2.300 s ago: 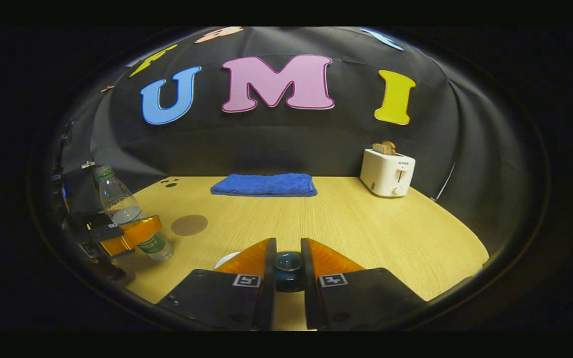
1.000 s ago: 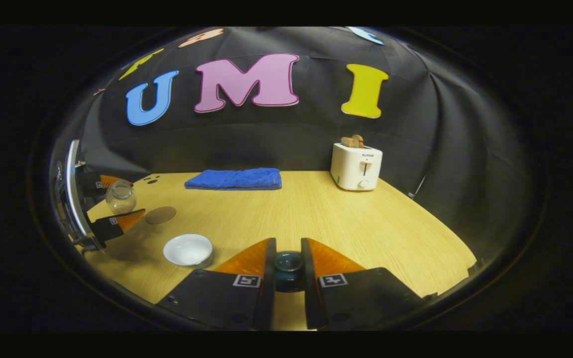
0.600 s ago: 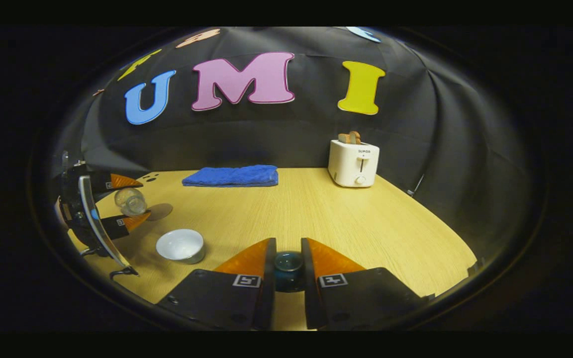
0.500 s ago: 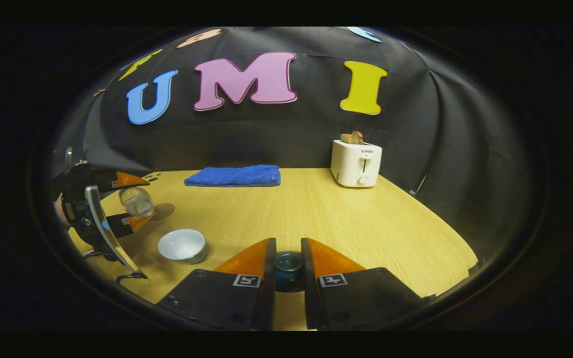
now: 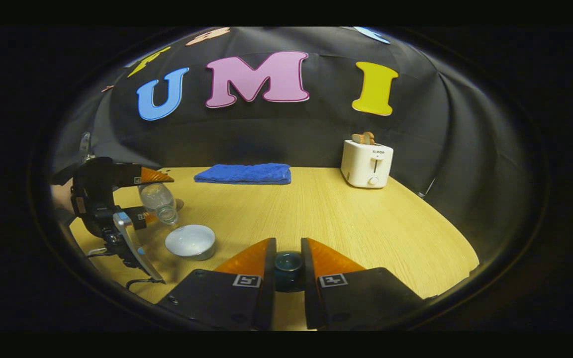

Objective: Open the teacup lid with one hand, grasp the water bottle and pour water into the teacup with the other hand; after pouring, place the water bottle on the coaster and then close the teacup lid.

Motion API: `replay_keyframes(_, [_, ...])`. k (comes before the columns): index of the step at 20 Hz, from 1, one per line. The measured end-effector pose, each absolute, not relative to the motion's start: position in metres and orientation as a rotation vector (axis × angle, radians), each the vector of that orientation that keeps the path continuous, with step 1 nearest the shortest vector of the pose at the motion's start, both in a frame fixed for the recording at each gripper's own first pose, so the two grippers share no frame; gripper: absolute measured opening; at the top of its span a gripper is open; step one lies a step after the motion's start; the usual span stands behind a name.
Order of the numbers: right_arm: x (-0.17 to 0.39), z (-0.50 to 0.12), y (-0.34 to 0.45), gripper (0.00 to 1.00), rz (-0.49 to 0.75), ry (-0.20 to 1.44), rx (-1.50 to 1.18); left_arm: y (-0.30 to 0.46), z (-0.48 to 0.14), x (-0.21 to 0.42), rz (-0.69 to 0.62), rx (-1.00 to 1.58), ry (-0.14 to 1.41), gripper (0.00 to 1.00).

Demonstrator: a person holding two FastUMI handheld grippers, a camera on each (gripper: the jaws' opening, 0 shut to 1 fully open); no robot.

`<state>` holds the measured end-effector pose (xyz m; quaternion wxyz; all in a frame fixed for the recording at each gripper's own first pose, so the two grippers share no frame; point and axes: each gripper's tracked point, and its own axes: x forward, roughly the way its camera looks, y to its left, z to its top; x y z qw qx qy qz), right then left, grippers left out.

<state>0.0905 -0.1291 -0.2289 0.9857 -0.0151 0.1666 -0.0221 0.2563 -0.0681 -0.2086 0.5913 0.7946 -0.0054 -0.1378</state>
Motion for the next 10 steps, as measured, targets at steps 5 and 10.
replay_keyframes(5, [0.088,-0.233,-0.127,0.28,-0.043,0.347,-0.011,-0.068,-0.209,0.264,-0.324,1.938,-0.005,0.76])
replay_keyframes(10, [0.08,-0.239,-0.118,0.28,-0.027,0.359,-0.001,-0.075,-0.21,0.27,-0.343,2.027,-0.031,0.76])
